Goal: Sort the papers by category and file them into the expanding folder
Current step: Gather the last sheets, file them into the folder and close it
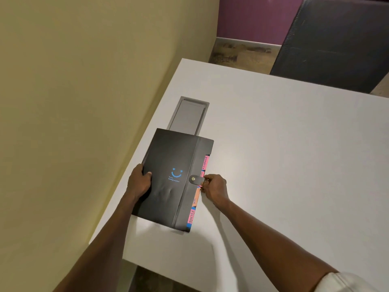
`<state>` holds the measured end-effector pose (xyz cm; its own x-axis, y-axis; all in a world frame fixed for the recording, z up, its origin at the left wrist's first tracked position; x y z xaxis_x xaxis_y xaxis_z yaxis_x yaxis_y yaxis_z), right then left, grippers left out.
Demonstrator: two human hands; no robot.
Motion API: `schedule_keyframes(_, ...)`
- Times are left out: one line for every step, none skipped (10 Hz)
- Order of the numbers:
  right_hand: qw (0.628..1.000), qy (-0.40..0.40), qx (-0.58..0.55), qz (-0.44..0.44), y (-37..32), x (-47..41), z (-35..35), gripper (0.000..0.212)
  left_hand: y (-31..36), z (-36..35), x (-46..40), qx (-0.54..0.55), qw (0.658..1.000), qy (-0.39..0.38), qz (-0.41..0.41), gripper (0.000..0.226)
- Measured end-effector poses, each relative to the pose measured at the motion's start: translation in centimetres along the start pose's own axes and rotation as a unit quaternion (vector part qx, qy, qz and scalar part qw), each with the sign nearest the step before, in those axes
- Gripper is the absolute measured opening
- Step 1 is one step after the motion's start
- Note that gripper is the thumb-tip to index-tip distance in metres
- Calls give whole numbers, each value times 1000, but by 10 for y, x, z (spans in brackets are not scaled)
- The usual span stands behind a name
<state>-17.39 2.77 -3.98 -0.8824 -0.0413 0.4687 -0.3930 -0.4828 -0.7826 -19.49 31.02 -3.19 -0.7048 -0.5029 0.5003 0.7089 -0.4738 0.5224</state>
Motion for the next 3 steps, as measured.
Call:
schedule_keyframes(996, -47, 78, 21, -5, 1, 4, 21, -7, -2, 6, -36, 999, -15, 18, 42)
schedule_keyframes(989, -58, 131, 31, -5, 2, 30, 26, -4, -6, 19, -52, 999, 1, 6, 46)
schedule_keyframes(986, -33, 157, 37, 5, 12, 71, 13, 20, -19, 42, -52, 998, 12, -39, 48)
Point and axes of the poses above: each hand's wrist, its own x-axis away from the middle knuckle, its own z-axis out of the back of the hand, y = z × x, the point moved 7 cm from there along -x, towards the middle knuckle, and after that the axes turned 7 degrees about z, right-handed, at the moved point
